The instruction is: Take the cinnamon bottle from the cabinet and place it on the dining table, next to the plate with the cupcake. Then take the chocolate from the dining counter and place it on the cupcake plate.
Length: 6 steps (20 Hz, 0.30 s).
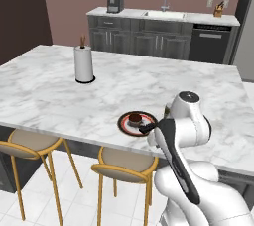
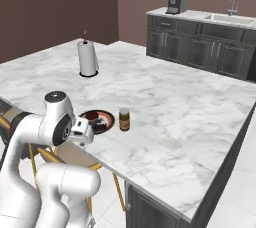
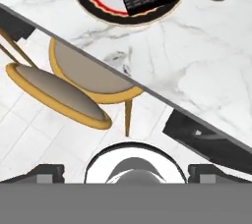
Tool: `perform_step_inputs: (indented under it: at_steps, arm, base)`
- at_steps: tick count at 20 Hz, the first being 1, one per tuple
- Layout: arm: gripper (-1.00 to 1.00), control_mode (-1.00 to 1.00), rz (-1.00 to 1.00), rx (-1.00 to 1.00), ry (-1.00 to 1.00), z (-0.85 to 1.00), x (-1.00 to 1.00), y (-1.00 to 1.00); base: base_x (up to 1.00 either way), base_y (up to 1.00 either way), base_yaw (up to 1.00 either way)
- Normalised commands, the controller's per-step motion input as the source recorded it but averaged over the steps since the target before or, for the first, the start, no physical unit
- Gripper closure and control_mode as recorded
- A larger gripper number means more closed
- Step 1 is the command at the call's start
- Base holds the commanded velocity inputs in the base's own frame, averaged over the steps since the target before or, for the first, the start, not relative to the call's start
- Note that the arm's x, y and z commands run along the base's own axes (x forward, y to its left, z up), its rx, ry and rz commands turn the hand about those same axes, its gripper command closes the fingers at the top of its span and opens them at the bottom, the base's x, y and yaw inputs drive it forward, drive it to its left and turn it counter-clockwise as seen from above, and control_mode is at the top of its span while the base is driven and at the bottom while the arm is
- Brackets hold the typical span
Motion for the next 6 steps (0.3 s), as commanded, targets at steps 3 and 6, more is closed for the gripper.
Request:
perform_step_inputs:
  at_steps: [3, 6]
  arm:
    - [-1.0, -1.0, 0.15, -0.06, -0.18, 0.07, -0.73, 0.1]
    - [-1.0, -1.0, 0.09, 0.0, -0.2, 0.03, -0.75, 0.07]
  base:
    - [0.0, 0.0, 0.0]
    - [0.0, 0.0, 0.0]
